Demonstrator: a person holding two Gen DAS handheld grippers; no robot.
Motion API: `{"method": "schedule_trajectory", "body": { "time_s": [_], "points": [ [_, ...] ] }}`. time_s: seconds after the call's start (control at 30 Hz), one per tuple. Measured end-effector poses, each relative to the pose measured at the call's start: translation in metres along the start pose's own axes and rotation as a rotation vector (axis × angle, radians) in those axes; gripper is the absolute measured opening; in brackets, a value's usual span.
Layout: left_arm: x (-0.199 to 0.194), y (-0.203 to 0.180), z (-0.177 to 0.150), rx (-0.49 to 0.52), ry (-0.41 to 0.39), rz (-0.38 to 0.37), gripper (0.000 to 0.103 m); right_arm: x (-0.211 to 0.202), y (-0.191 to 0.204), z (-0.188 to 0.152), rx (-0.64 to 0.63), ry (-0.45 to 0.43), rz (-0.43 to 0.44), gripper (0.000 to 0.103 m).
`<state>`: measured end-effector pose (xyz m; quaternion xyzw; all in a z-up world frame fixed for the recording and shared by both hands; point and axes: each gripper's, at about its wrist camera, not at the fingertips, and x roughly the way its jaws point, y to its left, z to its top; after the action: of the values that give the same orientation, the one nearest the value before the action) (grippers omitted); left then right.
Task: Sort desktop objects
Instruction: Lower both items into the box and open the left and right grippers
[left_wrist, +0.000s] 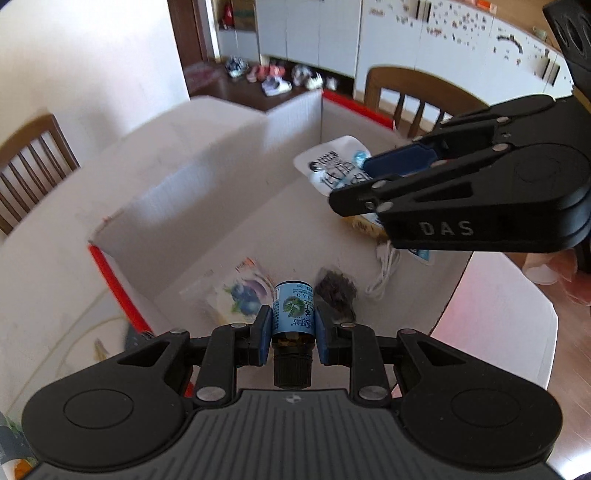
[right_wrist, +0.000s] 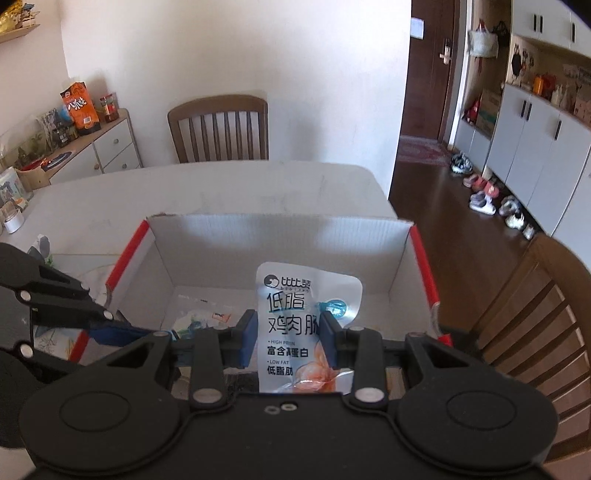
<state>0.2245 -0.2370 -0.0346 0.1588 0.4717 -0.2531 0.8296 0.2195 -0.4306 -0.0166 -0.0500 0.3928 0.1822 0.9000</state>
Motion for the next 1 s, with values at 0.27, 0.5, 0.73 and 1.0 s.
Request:
{"method": "schedule_trajectory", "body": {
  "time_s": [0.27,0.5,0.73,1.0],
  "points": [
    [0.024,0.0,0.004,-0.005,0.09,-0.022,0.023,0.025,-0.005,-0.011,0.009,0.083,0.019,0.035],
    [0.033,0.005,0.004,-0.031,0.128,-0.038,0.023,0.036,-0.008,-0.02,0.013,0.136,0.024,0.035],
    [0.042,0.006,0.004,-0.049,0.157,-0.048,0.023,0.041,-0.011,-0.027,0.025,0.17,0.027,0.035],
    [0.042,0.008,0.004,-0.047,0.156,-0.053,0.023,0.045,-0.01,-0.027,0.015,0.187,0.025,0.037]
  ]
}}
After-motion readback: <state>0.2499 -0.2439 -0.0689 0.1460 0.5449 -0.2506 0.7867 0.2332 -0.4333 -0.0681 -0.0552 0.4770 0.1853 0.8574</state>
